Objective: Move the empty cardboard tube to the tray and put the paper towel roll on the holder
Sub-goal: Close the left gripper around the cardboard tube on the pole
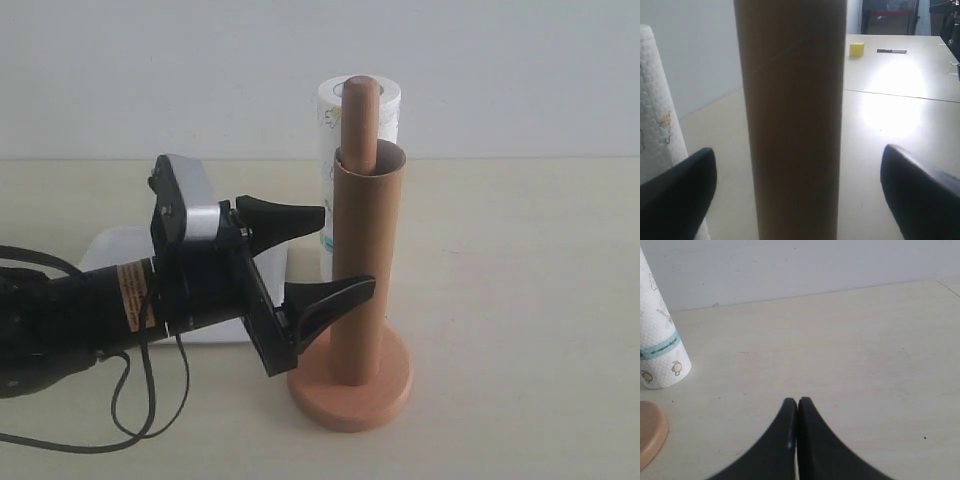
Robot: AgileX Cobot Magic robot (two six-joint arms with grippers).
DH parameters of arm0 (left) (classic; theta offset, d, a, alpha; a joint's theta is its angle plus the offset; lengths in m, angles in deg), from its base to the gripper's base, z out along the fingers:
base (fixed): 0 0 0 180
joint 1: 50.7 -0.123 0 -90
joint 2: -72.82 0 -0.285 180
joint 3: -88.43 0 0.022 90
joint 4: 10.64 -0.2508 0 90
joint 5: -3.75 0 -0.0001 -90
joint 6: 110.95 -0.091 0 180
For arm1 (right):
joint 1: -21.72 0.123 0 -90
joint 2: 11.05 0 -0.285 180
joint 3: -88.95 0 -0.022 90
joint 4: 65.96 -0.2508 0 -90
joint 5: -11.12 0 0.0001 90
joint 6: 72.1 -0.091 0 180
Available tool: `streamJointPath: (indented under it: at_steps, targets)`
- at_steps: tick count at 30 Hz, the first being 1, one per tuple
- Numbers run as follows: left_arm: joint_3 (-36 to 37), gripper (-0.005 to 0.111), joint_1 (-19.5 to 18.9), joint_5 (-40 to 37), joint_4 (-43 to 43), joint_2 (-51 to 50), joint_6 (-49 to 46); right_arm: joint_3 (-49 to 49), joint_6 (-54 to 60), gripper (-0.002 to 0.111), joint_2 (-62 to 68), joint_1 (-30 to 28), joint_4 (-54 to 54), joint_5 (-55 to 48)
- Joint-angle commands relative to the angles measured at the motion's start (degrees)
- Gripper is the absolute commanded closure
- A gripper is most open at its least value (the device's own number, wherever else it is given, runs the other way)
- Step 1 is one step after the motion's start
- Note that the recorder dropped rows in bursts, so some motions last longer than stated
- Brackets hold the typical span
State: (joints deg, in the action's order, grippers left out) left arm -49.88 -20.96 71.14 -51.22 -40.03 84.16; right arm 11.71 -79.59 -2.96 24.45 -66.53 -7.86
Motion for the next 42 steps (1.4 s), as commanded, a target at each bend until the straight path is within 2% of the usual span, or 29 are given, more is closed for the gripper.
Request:
streamJointPath:
  at_steps: [1, 11, 42]
  targets:
    - [-2.02, 0.024, 0.33, 0.71, 0.91, -1.34, 0.55, 0.03, 0.39, 0.108, -0.3, -0.38, 0.01, 0.52]
    - [-5.48, 0.024, 0.33, 0.21, 0.08, -4.01, 3.55, 0.03, 0.39, 0.108, -0.3, -0.38, 0.01, 0.52]
    - [-5.81, 0.024, 0.33, 2.2, -1.07, -9.46, 3.55, 0.03, 0.39, 0.108, -0.3, -0.38, 0.01, 0.52]
